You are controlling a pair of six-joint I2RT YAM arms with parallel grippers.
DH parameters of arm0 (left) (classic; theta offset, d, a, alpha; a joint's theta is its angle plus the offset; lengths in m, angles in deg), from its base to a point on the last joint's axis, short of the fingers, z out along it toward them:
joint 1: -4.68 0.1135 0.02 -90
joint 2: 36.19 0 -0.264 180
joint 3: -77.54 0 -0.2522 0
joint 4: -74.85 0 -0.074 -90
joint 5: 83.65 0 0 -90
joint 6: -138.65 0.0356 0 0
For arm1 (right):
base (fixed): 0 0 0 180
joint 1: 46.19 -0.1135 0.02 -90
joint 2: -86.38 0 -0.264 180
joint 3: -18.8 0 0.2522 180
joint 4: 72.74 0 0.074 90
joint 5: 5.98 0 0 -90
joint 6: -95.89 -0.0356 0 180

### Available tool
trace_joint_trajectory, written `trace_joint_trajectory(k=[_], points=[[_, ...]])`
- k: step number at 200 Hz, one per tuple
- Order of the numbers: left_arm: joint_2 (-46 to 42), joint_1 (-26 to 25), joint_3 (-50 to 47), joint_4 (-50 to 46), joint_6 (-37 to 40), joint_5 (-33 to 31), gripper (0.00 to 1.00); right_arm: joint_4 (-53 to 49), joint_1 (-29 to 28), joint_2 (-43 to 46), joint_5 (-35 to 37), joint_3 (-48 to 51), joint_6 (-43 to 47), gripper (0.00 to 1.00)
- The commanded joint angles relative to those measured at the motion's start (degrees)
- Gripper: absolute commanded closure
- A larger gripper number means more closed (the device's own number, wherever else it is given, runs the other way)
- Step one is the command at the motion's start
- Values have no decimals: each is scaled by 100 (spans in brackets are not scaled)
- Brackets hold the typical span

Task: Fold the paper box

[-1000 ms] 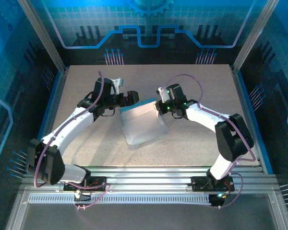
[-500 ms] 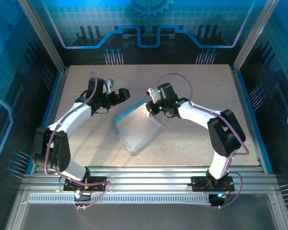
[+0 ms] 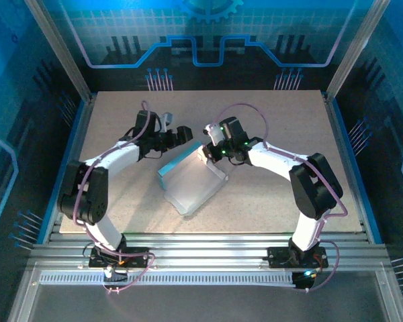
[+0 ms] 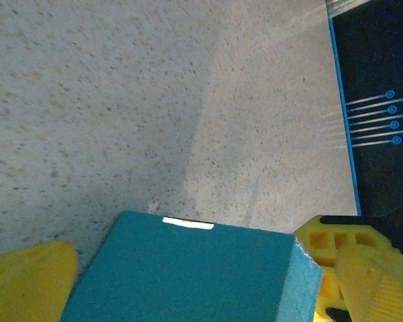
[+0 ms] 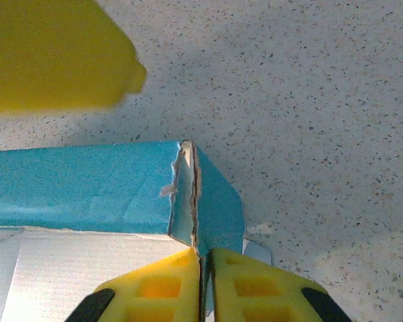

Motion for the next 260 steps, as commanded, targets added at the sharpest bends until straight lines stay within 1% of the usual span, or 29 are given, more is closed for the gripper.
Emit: trace_joint_trajectory(k=[1,39,78,117,173,238,260], points=[[146,-83,80,552,116,207,1,-155,-94,-102,-77,-112,88,86],[458,-90,119,937,139,393,1,-86,-99,-126,-86,-97,34,86],[737,-102,211,1021,195,506,1,-51,-108,-159,-86,-70,30,86],[999,-127,425,907,257,542,1,-17,-106,-166,-103,-80,-11,86],[1082,-127,492,809,327,490,1,-30,-164,-142,-91,-136,-86,84],[1223,-127,554,786,367,476,1,-15,-183,-1,-173,-154,-255,74],[1260,-127,554,755,389,483,1,-59,-170,66,-293,-181,-298,72]])
